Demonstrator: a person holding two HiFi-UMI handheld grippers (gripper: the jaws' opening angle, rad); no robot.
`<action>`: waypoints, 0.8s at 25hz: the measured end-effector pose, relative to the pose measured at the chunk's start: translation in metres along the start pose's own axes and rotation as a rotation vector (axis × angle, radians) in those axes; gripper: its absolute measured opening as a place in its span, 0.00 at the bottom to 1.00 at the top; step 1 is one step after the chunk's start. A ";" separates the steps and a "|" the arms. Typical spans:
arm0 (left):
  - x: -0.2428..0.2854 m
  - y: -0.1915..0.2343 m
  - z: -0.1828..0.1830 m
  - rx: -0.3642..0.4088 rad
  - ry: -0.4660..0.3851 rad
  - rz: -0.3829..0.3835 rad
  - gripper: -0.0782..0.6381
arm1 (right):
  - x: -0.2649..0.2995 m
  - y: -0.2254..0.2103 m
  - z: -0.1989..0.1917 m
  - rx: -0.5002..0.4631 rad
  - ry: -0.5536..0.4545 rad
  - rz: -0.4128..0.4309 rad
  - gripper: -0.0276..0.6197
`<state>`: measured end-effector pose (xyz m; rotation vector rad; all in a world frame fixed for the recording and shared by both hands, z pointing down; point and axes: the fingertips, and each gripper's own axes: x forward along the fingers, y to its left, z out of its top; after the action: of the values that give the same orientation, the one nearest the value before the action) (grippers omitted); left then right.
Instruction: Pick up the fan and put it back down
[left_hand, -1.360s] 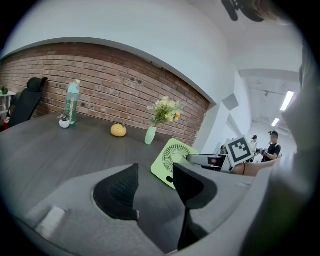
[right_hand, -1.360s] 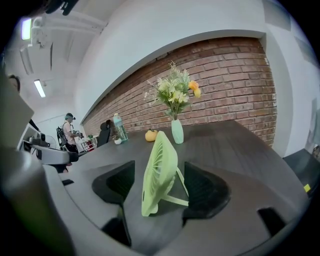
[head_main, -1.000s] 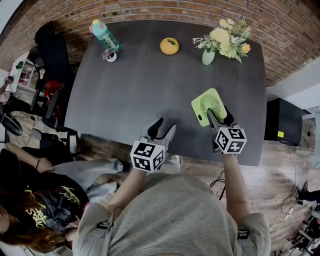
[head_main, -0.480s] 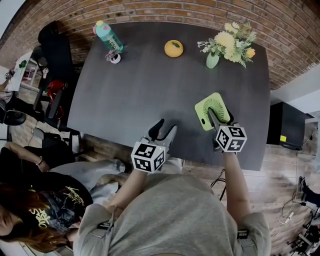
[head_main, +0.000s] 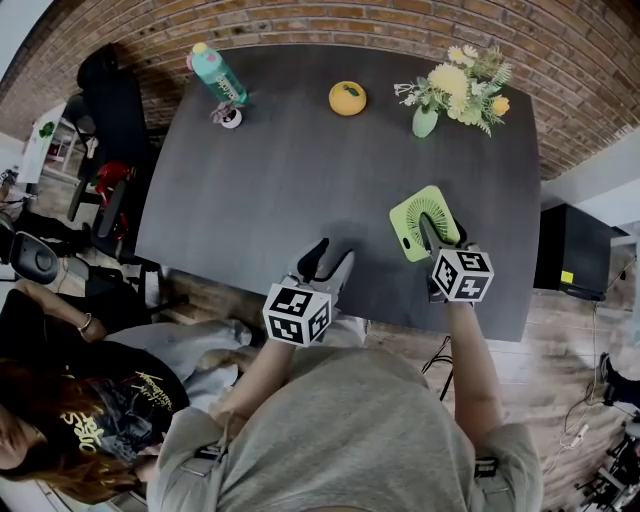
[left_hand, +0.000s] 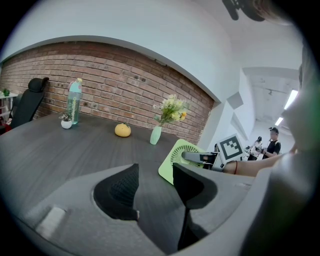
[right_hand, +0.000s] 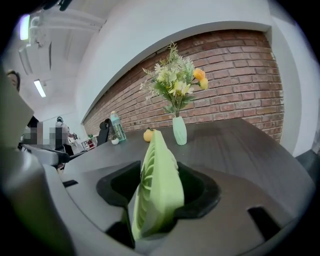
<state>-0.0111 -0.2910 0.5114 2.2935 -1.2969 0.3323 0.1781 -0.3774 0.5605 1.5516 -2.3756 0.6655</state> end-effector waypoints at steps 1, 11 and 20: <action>0.000 0.000 0.000 0.000 -0.001 -0.001 0.39 | 0.000 -0.001 0.000 0.004 0.000 -0.001 0.38; -0.006 0.001 0.004 0.002 -0.022 0.001 0.39 | -0.001 0.005 0.001 -0.007 0.016 -0.002 0.36; -0.015 0.003 0.011 0.010 -0.052 0.000 0.39 | -0.006 0.022 0.003 -0.067 0.021 -0.012 0.34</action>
<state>-0.0223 -0.2873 0.4961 2.3245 -1.3235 0.2812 0.1604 -0.3667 0.5498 1.5232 -2.3462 0.5909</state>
